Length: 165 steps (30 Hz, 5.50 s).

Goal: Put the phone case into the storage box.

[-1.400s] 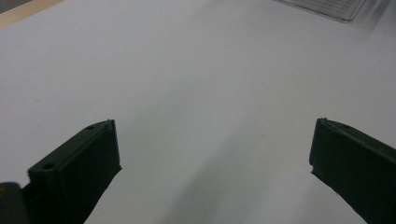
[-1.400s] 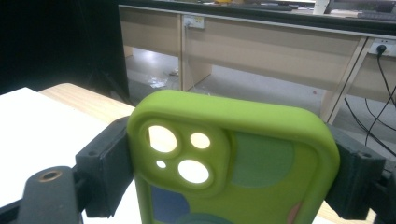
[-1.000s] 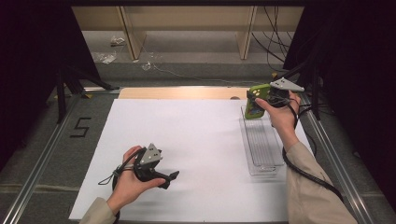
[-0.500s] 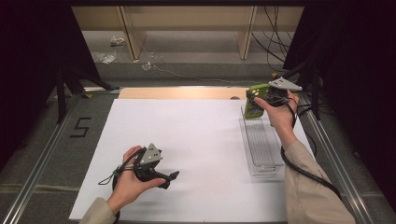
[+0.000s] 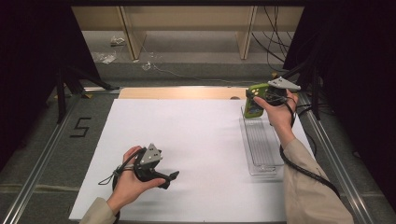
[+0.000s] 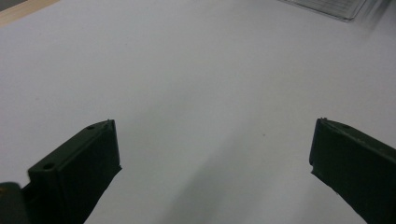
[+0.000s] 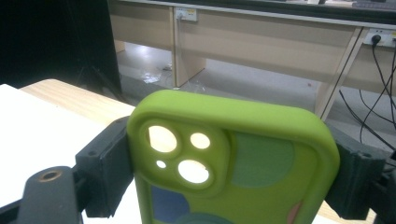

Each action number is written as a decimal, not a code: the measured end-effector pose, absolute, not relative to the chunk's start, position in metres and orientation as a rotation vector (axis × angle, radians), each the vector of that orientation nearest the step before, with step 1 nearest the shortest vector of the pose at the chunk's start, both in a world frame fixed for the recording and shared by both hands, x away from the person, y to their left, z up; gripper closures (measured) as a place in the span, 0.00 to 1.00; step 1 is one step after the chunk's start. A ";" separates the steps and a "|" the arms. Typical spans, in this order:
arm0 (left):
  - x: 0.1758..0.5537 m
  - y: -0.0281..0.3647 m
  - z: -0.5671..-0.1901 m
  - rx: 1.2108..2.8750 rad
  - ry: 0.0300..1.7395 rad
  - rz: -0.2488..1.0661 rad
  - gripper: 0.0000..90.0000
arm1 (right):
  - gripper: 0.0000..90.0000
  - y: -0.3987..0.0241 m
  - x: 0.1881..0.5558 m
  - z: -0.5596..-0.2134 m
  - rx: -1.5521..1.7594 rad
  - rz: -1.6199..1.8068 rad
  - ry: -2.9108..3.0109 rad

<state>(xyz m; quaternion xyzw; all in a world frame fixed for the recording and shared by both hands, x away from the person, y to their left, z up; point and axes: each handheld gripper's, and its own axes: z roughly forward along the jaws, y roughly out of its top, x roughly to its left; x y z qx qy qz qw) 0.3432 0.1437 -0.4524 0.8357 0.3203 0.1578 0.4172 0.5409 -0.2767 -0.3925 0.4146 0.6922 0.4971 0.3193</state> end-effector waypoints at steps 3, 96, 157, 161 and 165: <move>0.343 0.144 -0.452 2.096 0.805 0.396 0.01 | 0.19 -0.277 0.542 -0.394 1.094 1.303 1.818; 0.344 0.145 -0.453 2.105 0.806 0.391 0.01 | 0.18 -0.272 0.555 -0.418 1.150 1.186 1.868; 0.343 0.145 -0.455 2.105 0.809 0.388 0.01 | 0.02 -0.284 0.546 -0.399 1.196 1.243 1.767; 0.344 0.145 -0.454 2.102 0.809 0.390 0.01 | 0.02 -0.283 0.540 -0.396 1.198 1.239 1.774; 0.344 0.145 -0.454 2.103 0.809 0.389 0.01 | 0.02 -0.283 0.532 -0.392 1.188 1.239 1.774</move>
